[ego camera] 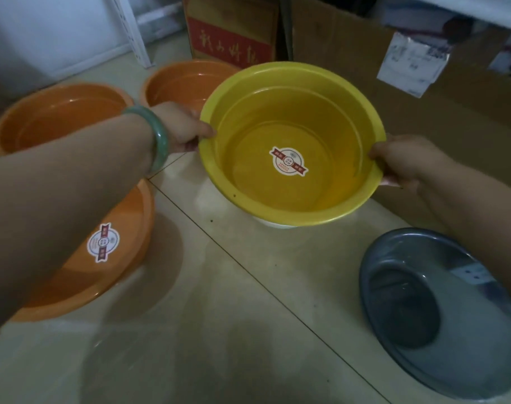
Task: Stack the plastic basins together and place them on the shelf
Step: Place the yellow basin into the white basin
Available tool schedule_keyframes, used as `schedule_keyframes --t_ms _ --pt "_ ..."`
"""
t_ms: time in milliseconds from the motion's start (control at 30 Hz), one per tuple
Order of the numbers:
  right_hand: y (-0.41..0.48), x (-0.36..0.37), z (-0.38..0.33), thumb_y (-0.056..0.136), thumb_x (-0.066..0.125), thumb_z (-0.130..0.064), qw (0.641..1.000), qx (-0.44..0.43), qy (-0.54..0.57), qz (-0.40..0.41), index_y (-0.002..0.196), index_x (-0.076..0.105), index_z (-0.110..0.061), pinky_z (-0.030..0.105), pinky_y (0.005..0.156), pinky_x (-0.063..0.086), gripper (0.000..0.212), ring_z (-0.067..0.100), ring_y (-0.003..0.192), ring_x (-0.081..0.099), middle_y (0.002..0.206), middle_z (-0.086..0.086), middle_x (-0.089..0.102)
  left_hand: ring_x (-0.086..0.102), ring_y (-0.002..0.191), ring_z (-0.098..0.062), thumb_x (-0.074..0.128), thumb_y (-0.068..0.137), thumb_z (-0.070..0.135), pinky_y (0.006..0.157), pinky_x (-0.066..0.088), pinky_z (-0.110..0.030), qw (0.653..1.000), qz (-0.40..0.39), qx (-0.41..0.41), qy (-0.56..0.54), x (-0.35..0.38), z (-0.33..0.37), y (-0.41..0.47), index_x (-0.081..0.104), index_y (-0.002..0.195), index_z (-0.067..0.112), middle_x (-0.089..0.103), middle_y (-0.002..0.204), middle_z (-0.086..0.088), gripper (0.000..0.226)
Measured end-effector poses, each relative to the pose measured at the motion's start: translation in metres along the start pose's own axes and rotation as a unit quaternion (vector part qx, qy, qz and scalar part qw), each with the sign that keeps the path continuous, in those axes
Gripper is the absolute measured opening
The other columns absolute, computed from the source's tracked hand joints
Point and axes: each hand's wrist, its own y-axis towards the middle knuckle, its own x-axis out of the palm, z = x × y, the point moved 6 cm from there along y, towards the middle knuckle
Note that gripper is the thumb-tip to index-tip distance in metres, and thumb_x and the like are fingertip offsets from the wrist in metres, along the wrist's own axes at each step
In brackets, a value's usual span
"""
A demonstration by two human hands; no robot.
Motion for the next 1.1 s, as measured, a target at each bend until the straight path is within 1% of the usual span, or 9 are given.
schedule_keyframes --t_ms 100,167,267,400,567,667,800,933,1100 --pt "0.012 0.001 0.011 0.090 0.054 -0.008 0.999 -0.016 -0.004 0.032 0.105 0.058 -0.014 0.017 0.031 0.046 0.017 0.017 0.059 0.059 0.075 0.006 0.057 0.063 0.081 -0.013 0.068 0.083 0.017 0.070 0.057 -0.022 0.998 0.032 0.018 0.058 0.016 -0.006 0.013 0.065 0.108 0.015 0.066 0.092 -0.002 0.025" --pt "0.019 0.002 0.020 0.091 0.054 -0.009 0.999 -0.014 0.000 0.039 0.103 0.058 -0.014 0.016 0.030 0.044 0.014 0.015 0.050 0.062 0.075 0.005 0.057 0.066 0.095 -0.020 0.067 0.082 0.021 0.089 0.055 -0.034 0.992 0.043 0.039 0.113 0.025 -0.011 0.020 0.063 0.119 0.018 0.068 0.105 -0.005 0.038" --pt "0.032 0.009 0.032 0.091 0.057 -0.013 0.999 -0.010 0.000 0.043 0.107 0.061 -0.016 0.018 0.034 0.049 0.017 0.013 0.053 0.064 0.076 0.003 0.059 0.063 0.104 -0.025 0.064 0.081 0.022 0.097 0.049 -0.037 0.981 0.068 0.059 0.170 0.034 -0.017 0.026 0.061 0.125 0.019 0.067 0.118 -0.008 0.043" --pt "0.047 0.019 0.046 0.088 0.060 -0.018 0.998 -0.034 -0.026 0.045 0.121 0.063 -0.014 0.034 0.069 0.057 0.033 0.019 0.080 0.064 0.087 0.002 0.064 0.054 0.116 -0.025 0.065 0.081 0.034 0.090 0.039 -0.030 0.965 0.076 0.070 0.242 0.044 -0.028 0.036 0.055 0.133 0.021 0.059 0.132 -0.004 0.054" --pt "0.057 0.029 0.056 0.089 0.061 -0.021 0.997 -0.055 -0.041 0.036 0.129 0.060 -0.018 0.034 0.086 0.049 0.041 0.021 0.096 0.061 0.102 0.001 0.063 0.057 0.105 -0.030 0.062 0.082 0.031 0.078 0.040 -0.033 0.963 0.085 0.041 0.252 0.049 -0.046 0.046 0.050 0.134 0.018 0.062 0.123 -0.009 0.055" --pt "0.063 0.034 0.064 0.090 0.061 -0.020 0.998 -0.044 -0.025 0.032 0.133 0.057 -0.020 0.031 0.089 0.047 0.043 0.018 0.099 0.059 0.105 -0.001 0.061 0.055 0.093 -0.025 0.058 0.085 0.031 0.077 0.040 -0.033 0.961 0.066 0.035 0.267 0.056 -0.051 0.049 0.049 0.135 0.022 0.063 0.123 -0.010 0.052" --pt "0.066 0.040 0.073 0.092 0.058 -0.019 0.999 -0.039 -0.011 0.021 0.133 0.056 -0.021 0.029 0.085 0.044 0.041 0.016 0.099 0.058 0.106 -0.002 0.061 0.057 0.111 -0.029 0.054 0.090 0.022 0.081 0.038 -0.030 0.968 0.062 0.044 0.238 0.064 -0.054 0.050 0.047 0.138 0.023 0.060 0.128 -0.010 0.049" --pt "0.070 0.043 0.076 0.093 0.056 -0.017 0.999 -0.032 0.008 0.023 0.132 0.056 -0.020 0.034 0.082 0.047 0.039 0.021 0.098 0.060 0.107 0.002 0.064 0.056 0.107 -0.030 0.051 0.092 0.019 0.081 0.038 -0.032 0.971 0.077 0.032 0.225 0.066 -0.053 0.052 0.049 0.136 0.019 0.058 0.131 -0.012 0.044" --pt "0.071 0.046 0.080 0.092 0.056 -0.016 0.999 -0.016 0.036 0.031 0.133 0.055 -0.023 0.042 0.096 0.050 0.042 0.025 0.105 0.062 0.111 0.003 0.065 0.055 0.112 -0.032 0.050 0.092 0.017 0.082 0.039 -0.033 0.978 0.076 0.009 0.195 0.068 -0.059 0.053 0.045 0.137 0.019 0.056 0.132 -0.012 0.045"
